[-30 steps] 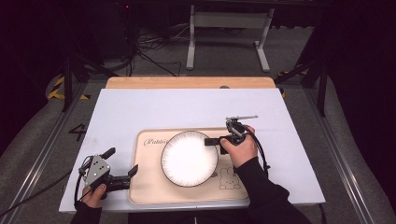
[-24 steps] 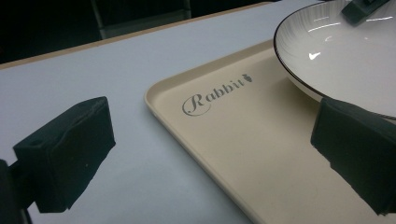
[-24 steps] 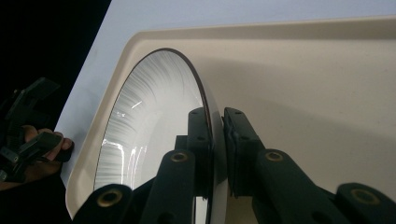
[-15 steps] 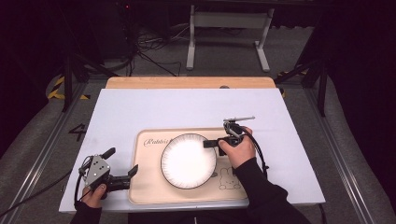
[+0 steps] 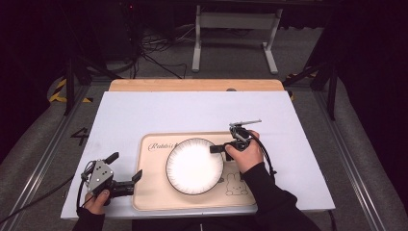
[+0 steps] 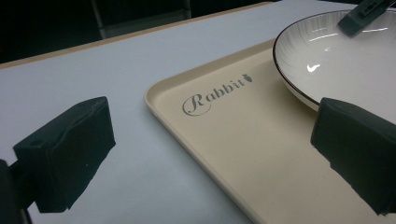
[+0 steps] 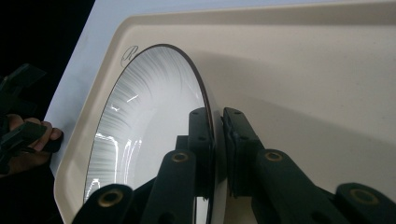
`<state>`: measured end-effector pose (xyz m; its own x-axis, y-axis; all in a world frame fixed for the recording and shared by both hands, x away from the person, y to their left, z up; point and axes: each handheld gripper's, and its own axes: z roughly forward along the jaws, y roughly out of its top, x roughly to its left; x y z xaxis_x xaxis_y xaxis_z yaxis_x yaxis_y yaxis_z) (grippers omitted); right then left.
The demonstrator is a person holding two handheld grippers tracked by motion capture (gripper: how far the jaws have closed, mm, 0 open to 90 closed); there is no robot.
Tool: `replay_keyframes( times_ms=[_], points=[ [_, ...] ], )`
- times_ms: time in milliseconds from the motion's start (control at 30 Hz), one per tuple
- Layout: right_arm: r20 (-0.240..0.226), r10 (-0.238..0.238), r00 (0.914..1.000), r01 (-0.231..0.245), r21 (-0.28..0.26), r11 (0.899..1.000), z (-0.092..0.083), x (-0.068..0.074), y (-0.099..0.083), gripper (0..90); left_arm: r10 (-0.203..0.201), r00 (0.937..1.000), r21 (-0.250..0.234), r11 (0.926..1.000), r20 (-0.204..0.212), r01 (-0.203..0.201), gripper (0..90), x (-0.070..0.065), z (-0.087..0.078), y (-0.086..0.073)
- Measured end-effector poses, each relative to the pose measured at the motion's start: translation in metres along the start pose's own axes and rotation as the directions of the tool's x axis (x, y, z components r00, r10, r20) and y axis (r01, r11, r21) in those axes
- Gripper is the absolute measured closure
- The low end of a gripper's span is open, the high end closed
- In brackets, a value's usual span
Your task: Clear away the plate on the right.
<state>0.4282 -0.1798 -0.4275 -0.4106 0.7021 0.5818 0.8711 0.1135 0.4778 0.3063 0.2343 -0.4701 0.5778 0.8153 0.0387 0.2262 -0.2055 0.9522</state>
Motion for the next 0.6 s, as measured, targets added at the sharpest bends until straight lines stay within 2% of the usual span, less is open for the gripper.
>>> replay_keyframes(
  times_ms=[367,600],
  points=[
    [0.009,-0.014,0.9999,0.013,0.022,1.0,0.0032,-0.0049,0.0002,84.1,0.001,1.0,-0.002,1.0,0.0,-0.001,0.2,-0.0001,0.0001,-0.0001],
    [0.041,-0.037,0.9985,0.035,0.044,0.998,0.0062,-0.006,-0.0004,81.8,-0.001,1.0,-0.004,1.0,0.0,0.001,0.2,-0.0004,0.0002,-0.0002]
  ],
)
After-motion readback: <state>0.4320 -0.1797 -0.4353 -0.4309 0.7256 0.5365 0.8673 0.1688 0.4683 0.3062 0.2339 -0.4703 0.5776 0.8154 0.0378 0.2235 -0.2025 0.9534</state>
